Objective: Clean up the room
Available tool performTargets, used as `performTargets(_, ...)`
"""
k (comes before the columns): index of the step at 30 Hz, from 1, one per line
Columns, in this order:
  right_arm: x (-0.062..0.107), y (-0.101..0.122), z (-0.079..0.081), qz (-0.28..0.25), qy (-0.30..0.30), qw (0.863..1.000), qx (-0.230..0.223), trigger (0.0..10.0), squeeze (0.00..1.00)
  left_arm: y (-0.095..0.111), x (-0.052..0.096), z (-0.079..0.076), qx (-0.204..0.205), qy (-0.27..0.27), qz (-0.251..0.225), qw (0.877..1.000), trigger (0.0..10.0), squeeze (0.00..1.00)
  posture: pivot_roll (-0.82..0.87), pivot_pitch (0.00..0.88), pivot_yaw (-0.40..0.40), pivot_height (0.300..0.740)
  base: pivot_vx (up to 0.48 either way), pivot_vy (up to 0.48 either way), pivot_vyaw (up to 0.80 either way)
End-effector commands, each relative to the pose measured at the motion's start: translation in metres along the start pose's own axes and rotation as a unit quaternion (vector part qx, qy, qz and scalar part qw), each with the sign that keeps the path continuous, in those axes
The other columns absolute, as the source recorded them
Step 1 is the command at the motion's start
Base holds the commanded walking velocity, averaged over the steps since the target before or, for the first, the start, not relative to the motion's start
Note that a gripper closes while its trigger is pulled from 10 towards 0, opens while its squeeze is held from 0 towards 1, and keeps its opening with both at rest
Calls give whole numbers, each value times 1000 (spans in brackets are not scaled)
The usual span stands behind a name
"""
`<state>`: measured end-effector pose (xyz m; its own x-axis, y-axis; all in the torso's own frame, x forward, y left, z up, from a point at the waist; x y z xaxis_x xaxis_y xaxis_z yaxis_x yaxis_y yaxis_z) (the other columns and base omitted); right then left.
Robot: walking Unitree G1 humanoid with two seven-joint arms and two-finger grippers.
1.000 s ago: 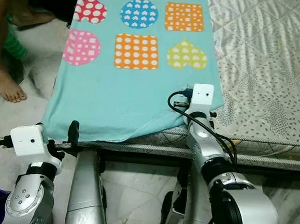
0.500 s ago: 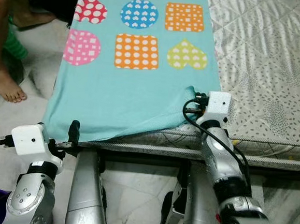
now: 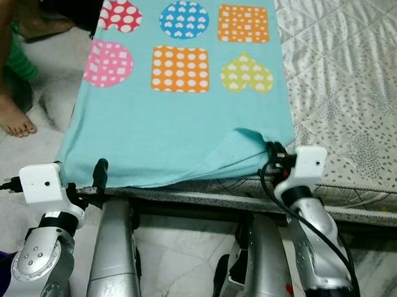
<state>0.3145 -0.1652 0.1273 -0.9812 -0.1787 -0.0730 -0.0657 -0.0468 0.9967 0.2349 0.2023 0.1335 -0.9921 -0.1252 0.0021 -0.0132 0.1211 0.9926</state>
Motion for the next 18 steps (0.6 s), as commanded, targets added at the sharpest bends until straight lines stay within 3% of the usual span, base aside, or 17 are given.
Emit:
performTargets(1,15,-4,-5,16,0,1000,5,0,0,-6,2,4,0,4,11,1000,10000,0,224,327,-2,522,0,0,0)
performTargets(12,49,-10,-22,58,-11,998,22,0,0,-9,-3,-1,5,-13,14,1000,10000,0,185,322,10,522,0,0,0)
performTargets(13,52,-12,-22,64,-10,998,23,2275,0,-9,-4,-2,6,-16,15,1000,10000,0,181,321,12,522,0,0,0)
performTargets(14,54,-14,-22,70,-10,997,23,10000,0,-10,-5,-2,6,-18,15,1000,10000,0,179,319,15,522,0,0,0)
performTargets(16,56,-17,-21,77,-8,997,23,10000,0,-10,-5,-3,6,-21,16,1000,10000,0,179,318,17,522,0,0,0)
performTargets(17,58,-19,-21,84,-10,996,20,10000,855,-11,-6,-3,6,-23,18,1000,10000,0,181,316,17,522,0,0,0)
performTargets(18,59,-20,-21,86,-11,996,19,10000,855,-11,-6,-4,6,-23,18,1000,10000,0,181,316,17,522,0,0,0)
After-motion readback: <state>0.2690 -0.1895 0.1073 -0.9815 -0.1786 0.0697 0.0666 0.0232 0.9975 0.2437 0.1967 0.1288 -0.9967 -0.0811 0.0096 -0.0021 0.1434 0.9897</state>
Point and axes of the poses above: a point about 5 cm out from each wrist's last joint towards the gripper, its own x axis pointing back from the gripper into the wrist, its own y axis along the axis of the wrist's last joint, z = x × y, the point moved 1 cm from there along -x, pointing out of the wrist towards the gripper, and after that the axes turned 1 degree about -x, right-handed, at the moved point
